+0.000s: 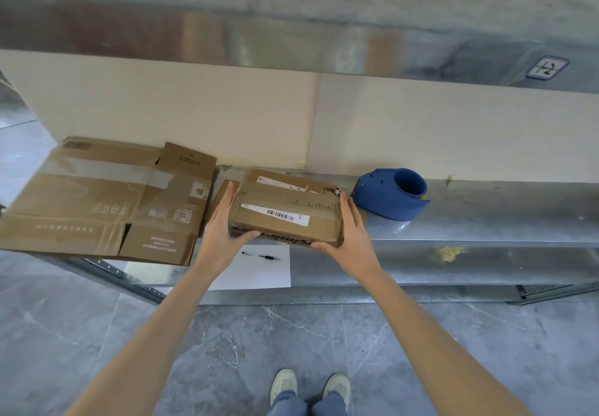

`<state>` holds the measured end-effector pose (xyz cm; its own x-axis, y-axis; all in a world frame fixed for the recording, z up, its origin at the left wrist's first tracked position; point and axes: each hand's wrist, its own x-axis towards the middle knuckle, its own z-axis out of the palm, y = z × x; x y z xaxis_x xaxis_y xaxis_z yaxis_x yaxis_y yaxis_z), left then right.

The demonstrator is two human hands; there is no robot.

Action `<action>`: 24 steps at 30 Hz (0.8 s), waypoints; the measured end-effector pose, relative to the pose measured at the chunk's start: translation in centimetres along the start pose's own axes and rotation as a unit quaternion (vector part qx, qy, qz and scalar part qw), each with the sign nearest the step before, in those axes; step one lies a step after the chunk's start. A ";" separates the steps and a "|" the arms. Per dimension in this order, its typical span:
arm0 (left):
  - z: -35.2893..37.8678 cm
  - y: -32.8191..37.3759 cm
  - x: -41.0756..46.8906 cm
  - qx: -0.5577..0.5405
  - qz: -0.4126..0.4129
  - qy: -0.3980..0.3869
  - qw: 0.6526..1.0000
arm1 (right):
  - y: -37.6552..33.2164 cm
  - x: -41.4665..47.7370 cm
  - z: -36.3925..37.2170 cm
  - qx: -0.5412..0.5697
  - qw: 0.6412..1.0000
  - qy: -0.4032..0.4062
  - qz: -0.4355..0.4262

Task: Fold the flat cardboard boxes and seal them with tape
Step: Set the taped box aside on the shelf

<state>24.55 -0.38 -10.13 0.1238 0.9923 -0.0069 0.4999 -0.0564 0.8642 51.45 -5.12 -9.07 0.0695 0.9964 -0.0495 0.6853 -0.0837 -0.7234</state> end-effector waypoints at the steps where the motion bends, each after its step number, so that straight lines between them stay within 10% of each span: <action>1: 0.0 0.0 0.0 -0.004 -0.014 0.004 1.000 | 0.0 -0.1 0.0 0.009 1.000 0.011 0.000; 24: -1.7 1.7 0.1 -0.035 -0.051 0.055 0.997 | -0.9 -0.7 -3.8 0.095 0.995 -0.002 0.021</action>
<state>23.95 -0.17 -7.85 -0.0210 0.9988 -0.0444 0.4439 0.0491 0.8947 53.54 -5.84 -5.73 0.0921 0.9922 -0.0836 0.5328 -0.1201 -0.8377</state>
